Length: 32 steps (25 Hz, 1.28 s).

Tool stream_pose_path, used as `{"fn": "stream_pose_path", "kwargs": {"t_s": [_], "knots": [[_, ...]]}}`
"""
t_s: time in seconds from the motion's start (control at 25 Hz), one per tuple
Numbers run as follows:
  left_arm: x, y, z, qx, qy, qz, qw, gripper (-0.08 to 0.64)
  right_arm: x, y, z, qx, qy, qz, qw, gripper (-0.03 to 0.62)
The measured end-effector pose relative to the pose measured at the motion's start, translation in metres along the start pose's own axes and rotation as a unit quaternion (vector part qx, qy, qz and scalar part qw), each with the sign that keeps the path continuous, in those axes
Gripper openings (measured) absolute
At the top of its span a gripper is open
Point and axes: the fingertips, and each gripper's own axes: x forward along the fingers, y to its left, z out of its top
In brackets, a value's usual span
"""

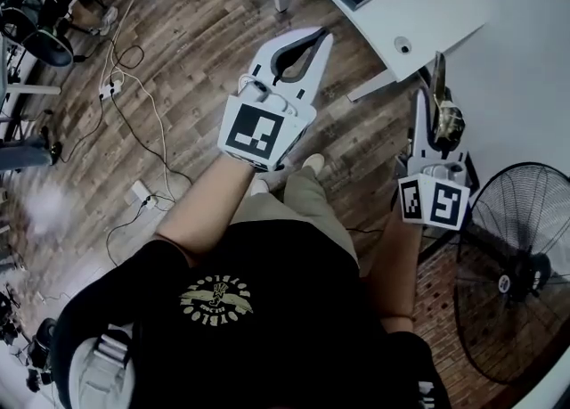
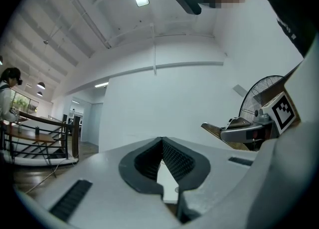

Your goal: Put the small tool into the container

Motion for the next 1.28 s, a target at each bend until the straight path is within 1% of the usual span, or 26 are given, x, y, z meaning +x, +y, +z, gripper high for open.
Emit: {"fn": "stream_pose_path", "kwargs": {"t_s": [0.12,0.24,0.52,0.6,0.76,1.0,1.12,1.28], "knots": [[0.025,0.004,-0.004,-0.007,0.007,0.006,0.9999,0.008,0.021,-0.014,-0.001,0.006,-0.001,0.012,1.0,0.164],[0.037,0.009,0.0,-0.012,0.004,0.014,0.9998,0.008,0.034,-0.018,0.003,0.01,-0.005,0.023,1.0,0.164],[0.073,0.023,0.02,0.011,0.005,0.039,0.9992,0.008,0.072,-0.042,0.018,0.013,-0.022,0.054,0.998,0.164],[0.081,0.026,0.029,0.016,-0.001,0.046,0.9988,0.008,0.08,-0.048,0.019,0.017,-0.024,0.063,0.998,0.164],[0.081,0.038,0.036,0.015,-0.008,0.071,0.9973,0.008,0.09,-0.052,0.016,0.025,-0.023,0.083,0.996,0.164],[0.063,0.063,0.027,0.007,-0.001,0.098,0.9951,0.006,0.11,-0.045,0.01,0.028,-0.016,0.096,0.995,0.164],[0.063,0.072,0.024,0.005,-0.001,0.099,0.9951,0.006,0.116,-0.038,0.011,0.022,-0.02,0.1,0.995,0.164],[0.074,0.068,0.025,0.01,-0.005,0.076,0.9971,0.006,0.123,-0.035,0.012,0.012,-0.02,0.102,0.995,0.164]]}}
